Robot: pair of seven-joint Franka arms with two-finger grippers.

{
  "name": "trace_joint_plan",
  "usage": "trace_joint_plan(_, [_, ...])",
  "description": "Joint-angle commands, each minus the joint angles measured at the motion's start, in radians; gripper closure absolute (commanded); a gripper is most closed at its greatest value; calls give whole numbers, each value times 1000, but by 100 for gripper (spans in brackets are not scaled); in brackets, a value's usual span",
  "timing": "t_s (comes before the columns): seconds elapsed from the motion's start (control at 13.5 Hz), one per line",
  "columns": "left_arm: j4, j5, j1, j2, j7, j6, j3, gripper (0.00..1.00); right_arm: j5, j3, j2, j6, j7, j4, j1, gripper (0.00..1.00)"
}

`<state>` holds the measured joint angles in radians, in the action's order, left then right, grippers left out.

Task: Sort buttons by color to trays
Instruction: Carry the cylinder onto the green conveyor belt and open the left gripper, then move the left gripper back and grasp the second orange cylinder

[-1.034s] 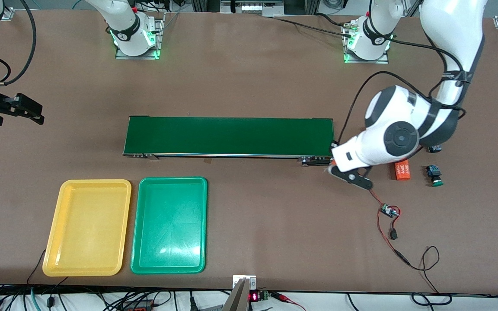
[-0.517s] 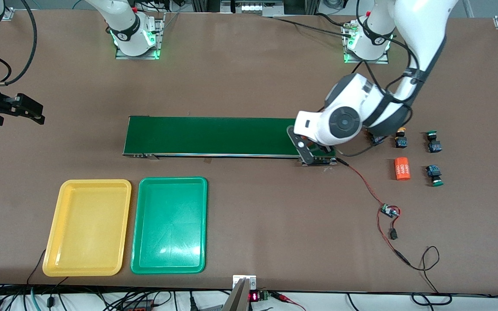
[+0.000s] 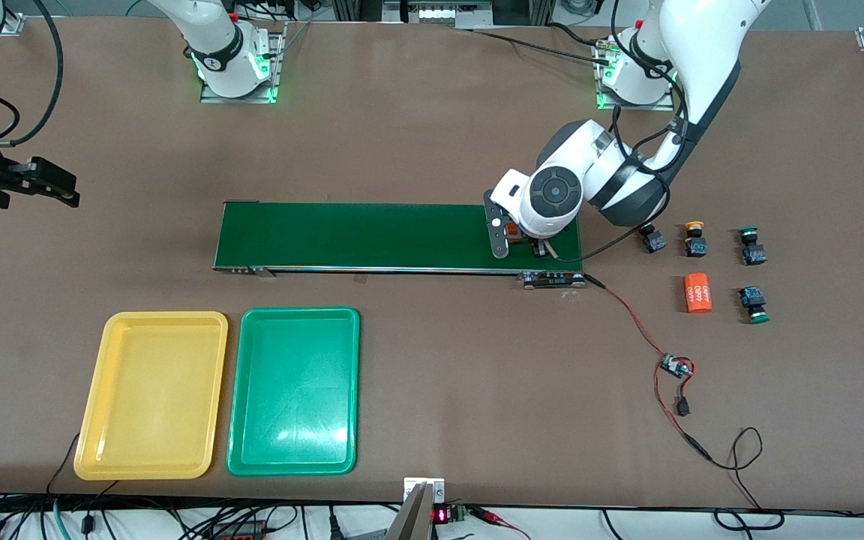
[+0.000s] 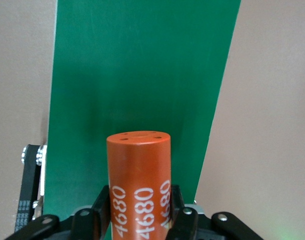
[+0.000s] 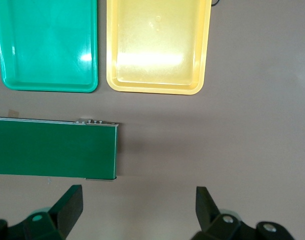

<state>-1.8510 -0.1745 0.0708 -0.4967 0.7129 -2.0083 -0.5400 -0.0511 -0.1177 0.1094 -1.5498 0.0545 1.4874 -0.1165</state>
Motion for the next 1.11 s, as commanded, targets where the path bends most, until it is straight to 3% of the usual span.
trace_joint_plan(0.0, [-8, -19, -26, 26, 28, -7, -9, 0, 4, 3, -23, 4, -5, 20, 8, 0])
trace_joint_plan(0.22, [15, -10, -106, 82, -4, 46, -11, 0, 2, 3, -23, 4, -5, 20, 11, 0])
trace_joint_plan(0.44, [99, -8, -207, 93, -200, 169, -11, 0, 4, 3, -22, -6, -1, 20, 15, 0])
trace_joint_plan(0.81, [105, -20, -386, 77, -568, 164, 3, 0, 2, 3, -20, -10, 1, 20, 15, 0])
trace_joint_plan(1.03, [95, -22, -443, 40, -713, 128, 29, 0, 2, 3, -20, -12, 1, 20, 15, 0])
